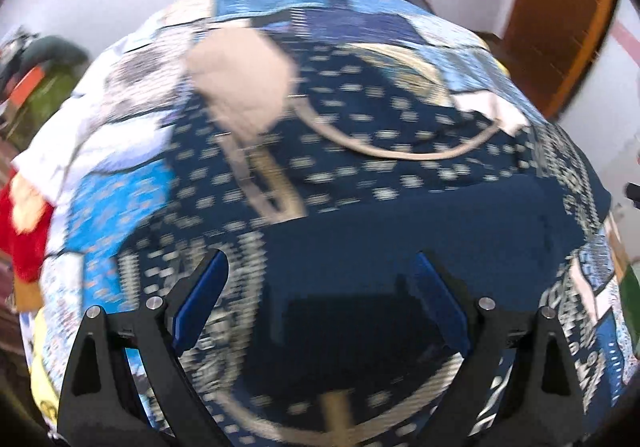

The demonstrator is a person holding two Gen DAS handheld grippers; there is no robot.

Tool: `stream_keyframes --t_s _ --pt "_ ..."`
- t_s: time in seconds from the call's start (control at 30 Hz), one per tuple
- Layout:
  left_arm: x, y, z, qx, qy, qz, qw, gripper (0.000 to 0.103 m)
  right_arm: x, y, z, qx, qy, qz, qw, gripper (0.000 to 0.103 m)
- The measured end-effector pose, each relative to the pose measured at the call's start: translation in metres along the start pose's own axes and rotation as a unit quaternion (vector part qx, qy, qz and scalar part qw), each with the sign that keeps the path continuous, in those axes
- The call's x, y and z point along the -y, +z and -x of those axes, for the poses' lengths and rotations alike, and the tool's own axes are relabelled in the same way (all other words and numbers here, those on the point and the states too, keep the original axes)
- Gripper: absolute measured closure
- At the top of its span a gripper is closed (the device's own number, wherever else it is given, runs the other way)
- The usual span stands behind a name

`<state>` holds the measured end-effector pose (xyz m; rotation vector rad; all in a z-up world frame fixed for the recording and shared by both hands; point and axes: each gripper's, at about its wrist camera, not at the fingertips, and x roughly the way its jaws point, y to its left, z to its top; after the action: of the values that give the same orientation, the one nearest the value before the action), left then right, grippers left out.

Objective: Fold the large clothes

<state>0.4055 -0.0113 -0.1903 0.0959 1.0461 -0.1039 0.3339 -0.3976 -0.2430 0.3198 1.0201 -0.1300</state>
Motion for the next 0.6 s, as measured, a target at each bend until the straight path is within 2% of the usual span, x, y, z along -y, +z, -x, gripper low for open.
stream_keyframes --t_s 0.13,0.27,0.4,0.47,0.57,0.6 --pt "0.04 0.003 -0.021 -0.015 -0.013 -0.029 0.9994 0.009 0.025 0.002 -0.034 -0.038 0.044 -0.064 0.996 0.001" --pt "0.065 0.003 -0.044 -0.038 -0.026 -0.045 0.9979 0.009 0.046 0.008 -0.062 -0.062 0.099 -0.136 0.984 0.008" --pt "0.075 0.003 -0.056 -0.035 -0.031 -0.044 0.9979 0.008 0.049 0.017 -0.079 -0.059 0.103 -0.151 0.981 0.013" --pt "0.075 0.006 -0.059 -0.036 -0.037 -0.036 0.998 0.007 0.046 0.023 -0.086 -0.05 0.104 -0.149 0.982 0.018" --pt "0.071 0.009 -0.064 -0.042 -0.049 -0.016 0.9978 0.006 0.046 0.028 -0.092 -0.039 0.105 -0.16 0.981 0.032" --pt "0.07 0.01 -0.065 -0.044 -0.053 -0.01 0.9976 0.006 0.045 0.031 -0.094 -0.033 0.105 -0.162 0.981 0.042"
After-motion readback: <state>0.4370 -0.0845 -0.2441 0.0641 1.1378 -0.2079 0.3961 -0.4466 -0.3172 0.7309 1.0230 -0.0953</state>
